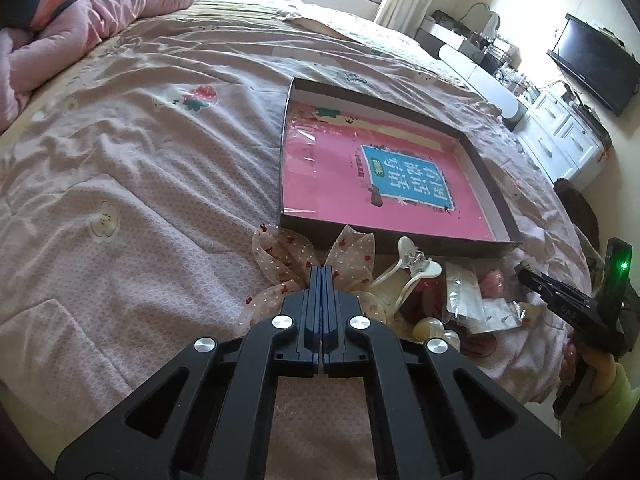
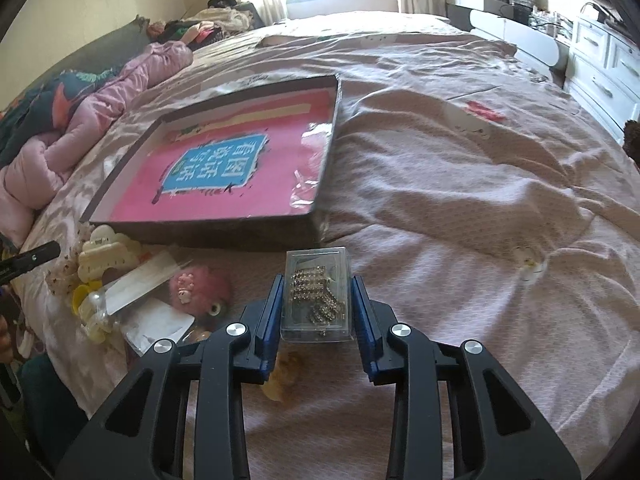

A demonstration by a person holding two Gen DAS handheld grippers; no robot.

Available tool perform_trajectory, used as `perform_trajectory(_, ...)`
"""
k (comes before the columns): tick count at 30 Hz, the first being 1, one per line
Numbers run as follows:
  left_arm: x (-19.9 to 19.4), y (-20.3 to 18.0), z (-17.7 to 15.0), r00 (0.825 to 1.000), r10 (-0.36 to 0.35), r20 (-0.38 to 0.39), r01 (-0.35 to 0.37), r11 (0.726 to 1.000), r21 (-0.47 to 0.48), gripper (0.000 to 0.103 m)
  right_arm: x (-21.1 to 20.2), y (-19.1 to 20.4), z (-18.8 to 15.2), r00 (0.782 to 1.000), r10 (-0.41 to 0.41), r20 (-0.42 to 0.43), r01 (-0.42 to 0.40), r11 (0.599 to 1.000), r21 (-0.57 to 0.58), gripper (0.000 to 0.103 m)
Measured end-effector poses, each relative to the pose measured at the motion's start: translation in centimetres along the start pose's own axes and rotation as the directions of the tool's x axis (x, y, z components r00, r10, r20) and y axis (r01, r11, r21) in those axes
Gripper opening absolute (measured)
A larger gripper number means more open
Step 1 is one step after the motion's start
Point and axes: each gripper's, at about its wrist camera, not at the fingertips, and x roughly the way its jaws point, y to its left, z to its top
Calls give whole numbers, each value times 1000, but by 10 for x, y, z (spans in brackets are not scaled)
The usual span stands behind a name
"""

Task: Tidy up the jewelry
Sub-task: 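Grasp the clear rhinestone-clip box with the right gripper while the left grasps the polka-dot bow, then carry the bow and clip box into the pink tray while both grippers open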

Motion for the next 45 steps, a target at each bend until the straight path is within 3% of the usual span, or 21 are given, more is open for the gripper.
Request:
perform_trajectory(5,0,-4,-9,999,-28,-33,29,999,30,1,-9,-7,2,1000,0,19,-1,1000,16,31)
perform_trajectory(7,-1,-9,-15,999,-27,-37,29,998,64,21,-9,-9,1,1000,2,18,-3,1000,21,31)
perform_trajectory(8,-1,-12,-18,999,-32,-40,35,997,72,38,-9,-9,1,1000,0,17,-1,1000,23,31)
perform_trajectory(13,4,-23,-26,998,-23,-54,29,994,108,49,-9,-6,0,1000,7,14,-7,1000,19,31)
perform_trajectory(15,11,-24,-28,998,9,-63,-1,993,119,44,-9,-5,1,1000,9,17,-9,1000,16,31)
perform_trajectory(16,12,-24,-28,998,16,-65,-9,993,118,33,-8,-5,2,1000,9,18,-10,1000,14,31)
perform_trajectory(17,14,-23,-28,998,20,-65,-13,993,115,4,-9,-4,2,1000,9,20,-9,1000,12,31)
perform_trajectory(18,15,-21,-26,998,27,-62,-20,994,109,1,-9,-3,3,1000,9,23,-9,1000,9,31)
perform_trajectory(30,-25,-42,17,997,-1,82,-12,987,161,0,-21,9,33,995,18,93,-15,999,-29,31)
perform_trajectory(38,1,-46,62,995,3,101,-16,991,133,0,-15,22,64,992,37,124,-29,997,-67,31)
perform_trajectory(45,29,-47,83,995,5,96,-16,993,115,0,2,35,88,991,54,119,-42,994,-101,31)
